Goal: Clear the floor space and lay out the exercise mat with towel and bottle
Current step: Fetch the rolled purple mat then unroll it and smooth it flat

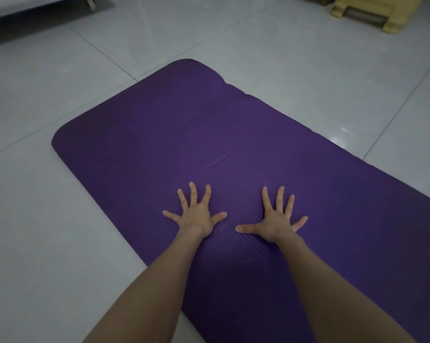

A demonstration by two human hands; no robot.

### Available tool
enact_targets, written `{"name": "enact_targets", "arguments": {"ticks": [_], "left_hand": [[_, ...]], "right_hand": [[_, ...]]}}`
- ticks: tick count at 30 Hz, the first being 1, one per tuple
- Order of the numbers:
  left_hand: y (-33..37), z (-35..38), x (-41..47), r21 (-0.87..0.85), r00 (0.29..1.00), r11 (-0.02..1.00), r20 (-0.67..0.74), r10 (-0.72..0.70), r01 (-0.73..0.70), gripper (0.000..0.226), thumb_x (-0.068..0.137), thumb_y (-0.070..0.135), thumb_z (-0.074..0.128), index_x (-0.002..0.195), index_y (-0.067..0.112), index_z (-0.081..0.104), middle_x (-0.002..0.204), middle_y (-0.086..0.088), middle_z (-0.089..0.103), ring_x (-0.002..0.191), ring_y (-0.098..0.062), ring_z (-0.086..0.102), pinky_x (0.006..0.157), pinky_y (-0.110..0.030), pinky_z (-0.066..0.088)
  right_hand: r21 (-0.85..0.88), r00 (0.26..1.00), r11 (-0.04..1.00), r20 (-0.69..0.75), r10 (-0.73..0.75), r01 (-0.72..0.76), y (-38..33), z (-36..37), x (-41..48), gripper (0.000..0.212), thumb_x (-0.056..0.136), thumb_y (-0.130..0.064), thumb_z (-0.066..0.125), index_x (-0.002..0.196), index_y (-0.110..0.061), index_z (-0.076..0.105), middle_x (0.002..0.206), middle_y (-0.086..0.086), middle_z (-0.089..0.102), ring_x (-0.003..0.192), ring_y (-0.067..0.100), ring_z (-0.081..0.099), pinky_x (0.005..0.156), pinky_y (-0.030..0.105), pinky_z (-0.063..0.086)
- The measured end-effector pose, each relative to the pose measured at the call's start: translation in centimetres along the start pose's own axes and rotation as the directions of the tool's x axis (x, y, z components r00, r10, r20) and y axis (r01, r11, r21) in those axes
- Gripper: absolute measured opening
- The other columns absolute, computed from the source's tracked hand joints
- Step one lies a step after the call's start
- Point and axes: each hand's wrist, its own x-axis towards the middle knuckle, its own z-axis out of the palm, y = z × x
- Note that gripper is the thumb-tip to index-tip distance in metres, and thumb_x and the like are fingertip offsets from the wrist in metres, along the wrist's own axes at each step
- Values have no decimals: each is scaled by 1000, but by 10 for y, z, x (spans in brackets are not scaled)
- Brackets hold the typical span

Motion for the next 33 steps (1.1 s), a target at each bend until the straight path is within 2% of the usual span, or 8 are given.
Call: {"name": "enact_targets", "arguments": {"ticks": [7, 12, 16, 20, 23, 27, 30, 33], "left_hand": [[-1, 4, -1, 21, 1000, 1000, -10, 8, -8, 88, 83, 69, 44, 147, 42, -10, 154, 4, -31, 140, -31, -30, 100, -77, -4], [0, 10, -8, 2, 1000, 1000, -13, -17, 17, 89, 82, 71, 42, 146, 43, -12, 154, 4, -32, 140, -32, -29, 99, -77, -3], [1, 14, -17, 16, 999, 999, -4, -37, 37, 89, 82, 71, 42, 146, 43, -13, 154, 3, -32, 141, -32, -28, 100, -77, -1], [16, 17, -28, -6, 999, 999, -12, -45, 45, 91, 80, 72, 44, 148, 41, -8, 156, 2, -27, 142, -35, -24, 102, -77, 2], [53, 44, -54, 51, 995, 994, 41, 95, -97, 92, 78, 74, 45, 148, 42, -7, 156, 2, -28, 142, -35, -25, 102, -76, -1], [103, 85, -87, 123, 953, 949, 131, 275, -291, 98, 75, 74, 50, 148, 43, -8, 154, 2, -31, 140, -35, -30, 100, -76, -4], [116, 102, -98, 190, 934, 921, 184, 307, -340, 100, 75, 73, 52, 146, 44, -11, 153, 2, -33, 138, -36, -31, 100, -77, -4], [116, 108, -95, 225, 936, 911, 160, 314, -345, 100, 74, 75, 50, 145, 45, -12, 153, 2, -33, 138, -37, -31, 100, -77, -3]], "right_hand": [[4, 1000, 1000, -16, -20, 20, 6, 6, -1, 136, 54, -82, 65, 144, -41, -28, 147, -3, -47, 137, 28, -41, 104, 69, -16], [-7, 995, 996, -54, -88, 88, 17, 11, -4, 133, 56, -82, 63, 145, -39, -26, 149, -2, -44, 138, 28, -39, 105, 66, -18], [-86, 991, 988, -29, -132, 129, 52, 9, -24, 133, 59, -75, 69, 148, -35, -22, 152, 2, -39, 142, 26, -33, 113, 61, -12], [-110, 999, 993, 4, -43, 43, 122, -13, -58, 130, 62, -69, 73, 150, -38, -17, 154, -1, -35, 143, 31, -28, 115, 60, -3], [-49, 999, 998, -4, 46, -47, 166, -14, -85, 129, 61, -68, 74, 150, -40, -14, 156, -3, -33, 144, 32, -25, 115, 62, 1], [16, 992, 994, -64, 111, -110, 209, 6, -112, 130, 58, -70, 74, 149, -42, -15, 156, -5, -32, 144, 32, -26, 112, 66, 0], [50, 987, 991, -94, 131, -127, 230, 23, -124, 128, 57, -75, 70, 148, -44, -15, 155, -5, -34, 143, 32, -30, 110, 68, -5], [69, 985, 993, -138, 108, -99, 241, 33, -120, 126, 57, -79, 66, 147, -46, -17, 153, -7, -36, 140, 30, -34, 109, 67, -13]]}}
